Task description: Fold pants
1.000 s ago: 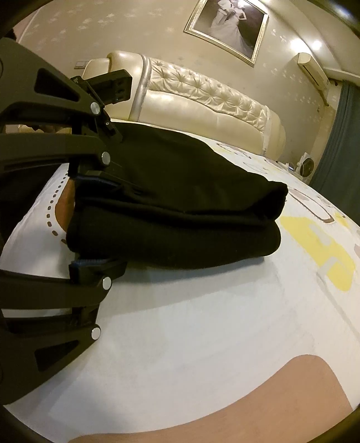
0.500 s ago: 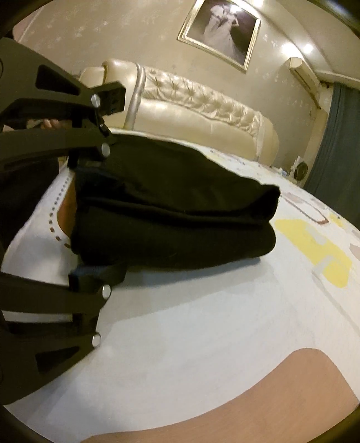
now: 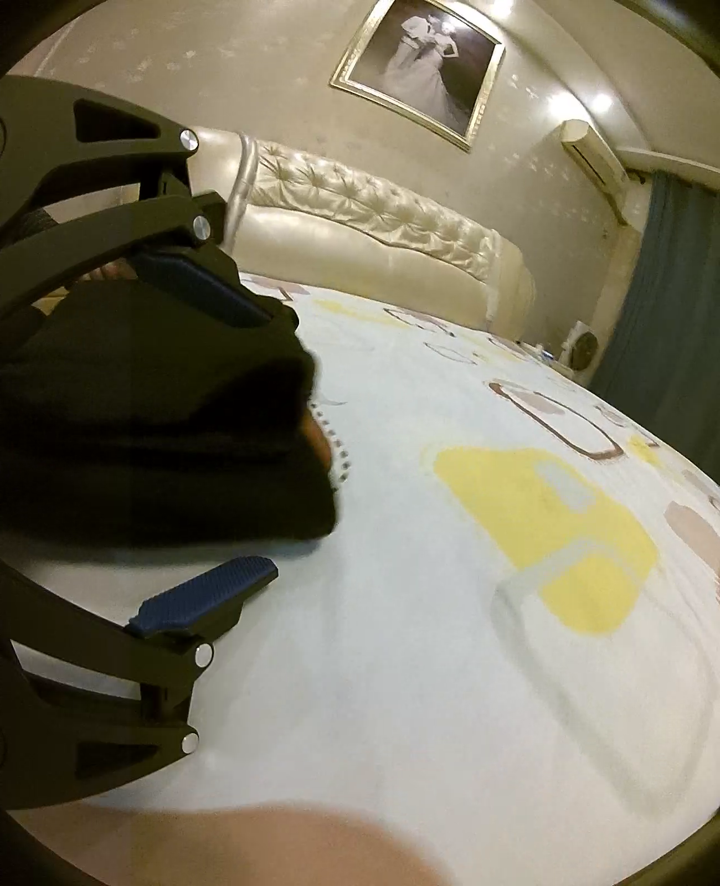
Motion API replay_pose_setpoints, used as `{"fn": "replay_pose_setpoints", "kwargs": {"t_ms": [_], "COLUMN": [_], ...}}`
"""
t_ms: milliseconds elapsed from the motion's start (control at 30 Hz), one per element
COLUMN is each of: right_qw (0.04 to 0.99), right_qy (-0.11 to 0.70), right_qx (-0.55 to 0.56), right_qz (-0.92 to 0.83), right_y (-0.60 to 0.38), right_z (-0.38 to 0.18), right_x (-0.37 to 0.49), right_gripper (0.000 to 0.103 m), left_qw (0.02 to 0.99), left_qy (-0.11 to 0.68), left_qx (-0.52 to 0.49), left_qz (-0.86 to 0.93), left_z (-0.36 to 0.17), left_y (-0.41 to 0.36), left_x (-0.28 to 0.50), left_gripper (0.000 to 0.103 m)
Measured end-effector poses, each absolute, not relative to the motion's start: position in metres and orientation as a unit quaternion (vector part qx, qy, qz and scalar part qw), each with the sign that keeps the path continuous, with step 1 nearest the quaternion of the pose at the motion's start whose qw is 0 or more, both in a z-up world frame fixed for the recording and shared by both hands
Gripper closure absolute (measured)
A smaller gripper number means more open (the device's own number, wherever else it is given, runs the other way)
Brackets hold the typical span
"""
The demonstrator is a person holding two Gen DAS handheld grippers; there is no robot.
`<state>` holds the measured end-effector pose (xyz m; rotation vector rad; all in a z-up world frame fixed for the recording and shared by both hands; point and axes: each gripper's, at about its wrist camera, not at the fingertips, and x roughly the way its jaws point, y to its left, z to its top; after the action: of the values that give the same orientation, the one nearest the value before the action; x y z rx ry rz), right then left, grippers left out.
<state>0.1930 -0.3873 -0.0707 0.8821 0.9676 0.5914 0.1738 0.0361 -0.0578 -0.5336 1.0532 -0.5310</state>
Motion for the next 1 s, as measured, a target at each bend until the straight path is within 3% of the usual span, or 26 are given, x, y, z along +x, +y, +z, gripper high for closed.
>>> {"fn": "replay_pose_setpoints", "kwargs": {"t_ms": [133, 167, 233, 367, 600, 1000], "right_qw": [0.757, 0.759, 0.753, 0.753, 0.774, 0.79], "right_qy": [0.467, 0.472, 0.482, 0.474, 0.445, 0.417], "right_qx": [0.356, 0.349, 0.347, 0.352, 0.347, 0.35], "right_qz": [0.285, 0.283, 0.285, 0.291, 0.287, 0.281], "right_y": [-0.369, -0.367, -0.367, -0.37, -0.366, -0.344], "right_z": [-0.072, -0.073, -0.077, -0.08, -0.067, -0.044], "right_x": [0.209, 0.21, 0.213, 0.208, 0.206, 0.285], "right_gripper": [0.02, 0.03, 0.048, 0.062, 0.07, 0.071], "left_qw": [0.804, 0.808, 0.812, 0.825, 0.847, 0.873], "left_qy": [0.488, 0.485, 0.484, 0.481, 0.467, 0.452], "left_qx": [-0.229, -0.217, -0.2, -0.159, -0.123, -0.074], "left_qz": [-0.252, -0.254, -0.258, -0.252, -0.222, -0.166], "left_z": [-0.059, -0.059, -0.06, -0.057, -0.041, -0.02], "left_y": [0.021, 0.016, 0.012, 0.001, -0.004, 0.001], "left_x": [0.196, 0.2, 0.2, 0.195, 0.199, 0.277], "left_gripper": [0.023, 0.023, 0.046, 0.058, 0.074, 0.076]}}
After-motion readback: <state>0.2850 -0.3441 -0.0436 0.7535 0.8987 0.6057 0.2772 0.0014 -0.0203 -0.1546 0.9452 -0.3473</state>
